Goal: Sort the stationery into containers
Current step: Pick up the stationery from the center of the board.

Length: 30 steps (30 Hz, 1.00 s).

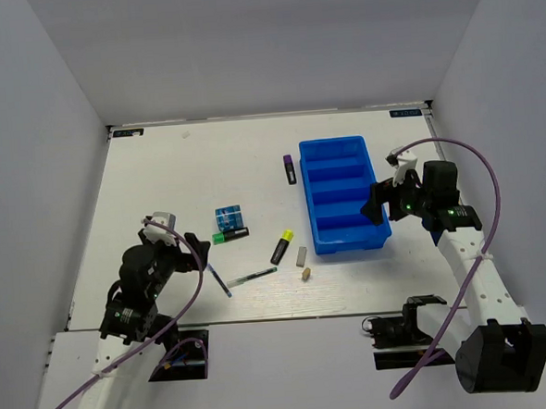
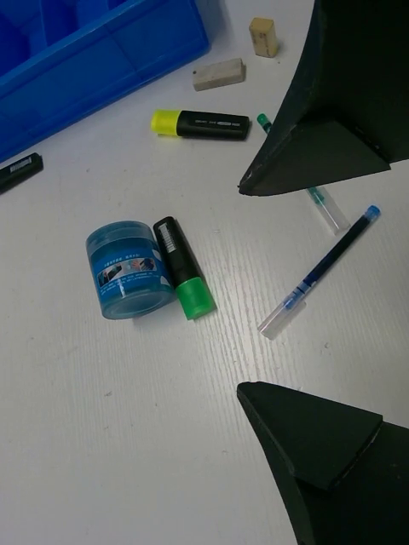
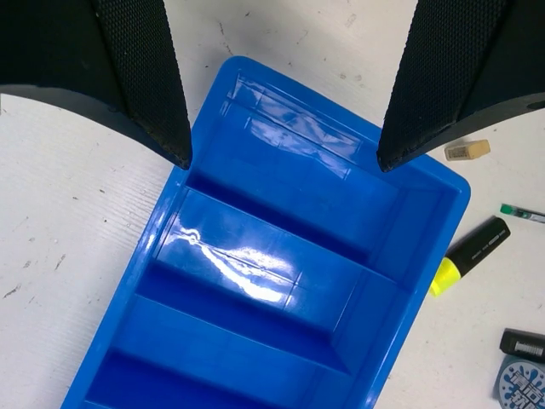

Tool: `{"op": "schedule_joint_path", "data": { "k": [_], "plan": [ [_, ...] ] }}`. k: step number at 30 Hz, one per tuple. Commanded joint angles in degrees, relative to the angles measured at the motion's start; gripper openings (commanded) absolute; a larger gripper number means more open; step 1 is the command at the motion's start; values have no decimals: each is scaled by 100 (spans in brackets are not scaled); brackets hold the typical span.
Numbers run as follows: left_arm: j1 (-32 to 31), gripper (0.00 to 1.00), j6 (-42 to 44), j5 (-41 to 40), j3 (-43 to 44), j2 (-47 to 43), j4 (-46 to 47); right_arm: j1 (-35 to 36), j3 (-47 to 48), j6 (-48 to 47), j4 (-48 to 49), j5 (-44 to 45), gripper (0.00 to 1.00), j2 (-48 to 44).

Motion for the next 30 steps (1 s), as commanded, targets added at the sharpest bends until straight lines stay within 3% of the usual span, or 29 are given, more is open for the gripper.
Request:
{"op": "schedule_joint_path", "data": {
  "k": [1,7,9,10,11,12,13,14,15,16,17,18,19,20,21,30],
  "plan": [
    [45,100,33,194,27,91,92,-18,135,4,32,-129,90,13],
    [36,100,-20,247,88,258,57,-9,47,-242,-12,-287,90,-93],
    [36,96,-20,264,88,311,40,-18,64,-268,-12,-200,90,-110],
    [28,78,-37,282,97,355,66,-18,73,-294,-56,-95,90,-119],
    [28,39,-37,256,62,546,49,-18,64,-547,-169,-242,90,-171],
    [36,19,-55,212,88,653,5,-18,38,-741,-170,-243,90,-172],
    [36,3,-55,211,184,758,-56,-27,21,-934,-379,-478,90,-215],
    [36,0,-133,185,324,872,-118,-1,-41,-1041,-320,-437,89,-259],
    [28,0,-204,150,482,1265,-223,-18,-102,-842,-189,-463,2,-286],
    [28,0,-387,150,545,1391,-259,-18,-155,-787,-214,-315,0,-286],
    [36,0,-493,133,632,1610,-320,-1,-155,-656,-205,-192,0,-277],
    [28,40,-808,71,816,1734,-356,-18,-147,-594,-136,-69,0,-277],
    [36,69,-1115,-25,861,1944,-347,-1,-129,-515,-135,-33,20,-242],
    [-16,84,-1249,-17,896,2111,-173,8,-112,-480,-118,-15,58,-260],
    [-51,100,-1494,0,1001,2209,-93,17,-103,-453,-100,-58,88,-242],
    [-1817,100,-1022,-1950,2109,4860,496,43,73,-295,-346,-305,91,-31]
  ]
}}
